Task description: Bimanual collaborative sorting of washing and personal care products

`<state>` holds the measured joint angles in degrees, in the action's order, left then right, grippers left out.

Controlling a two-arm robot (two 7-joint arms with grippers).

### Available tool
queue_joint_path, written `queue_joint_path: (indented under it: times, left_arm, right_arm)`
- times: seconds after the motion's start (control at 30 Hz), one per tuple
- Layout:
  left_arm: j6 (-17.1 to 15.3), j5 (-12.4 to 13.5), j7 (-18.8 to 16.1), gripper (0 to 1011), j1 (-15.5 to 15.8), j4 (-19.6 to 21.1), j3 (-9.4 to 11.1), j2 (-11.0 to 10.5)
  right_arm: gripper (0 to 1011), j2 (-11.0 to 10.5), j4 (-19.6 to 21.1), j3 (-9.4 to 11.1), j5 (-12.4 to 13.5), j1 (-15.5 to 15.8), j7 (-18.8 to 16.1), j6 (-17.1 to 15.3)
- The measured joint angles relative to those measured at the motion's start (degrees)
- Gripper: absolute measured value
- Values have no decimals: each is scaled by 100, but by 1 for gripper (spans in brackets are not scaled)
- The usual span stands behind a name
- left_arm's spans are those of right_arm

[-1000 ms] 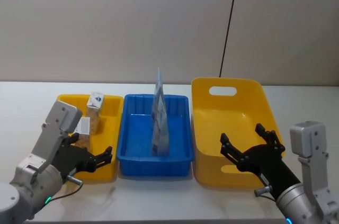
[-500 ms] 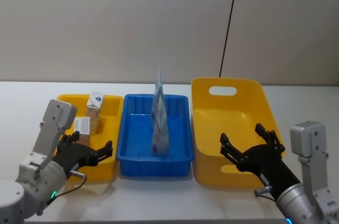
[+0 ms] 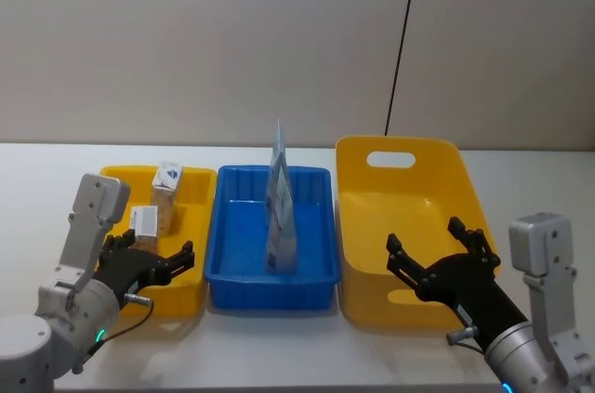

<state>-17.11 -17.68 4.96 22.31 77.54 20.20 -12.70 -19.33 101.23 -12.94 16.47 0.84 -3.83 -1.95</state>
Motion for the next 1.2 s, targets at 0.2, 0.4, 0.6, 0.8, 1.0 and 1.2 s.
queue_joint_path:
  times: [0.2, 0.4, 0.6, 0.8, 1.0, 1.2]
  left_arm:
    - [-8, 35, -55, 1001, 6, -7, -40, 39]
    - [-51, 89, -91, 1001, 14, 58, -62, 45]
    - [-96, 142, -106, 1001, 27, 104, -77, 46]
    - [-116, 182, -100, 1001, 52, 88, -81, 68]
    - [-119, 200, -80, 1001, 69, 15, -90, 95]
    - [-31, 197, -46, 1001, 88, -128, -145, 165]
  right_arm:
    - [1002, 0, 0, 0, 0, 0, 0, 0]
    - [1002, 0, 0, 0, 0, 0, 0, 0]
    - [1002, 0, 0, 0, 0, 0, 0, 0]
    - [1002, 0, 0, 0, 0, 0, 0, 0]
    - [1002, 0, 0, 0, 0, 0, 0, 0]
    - [1002, 0, 0, 0, 0, 0, 0, 0]
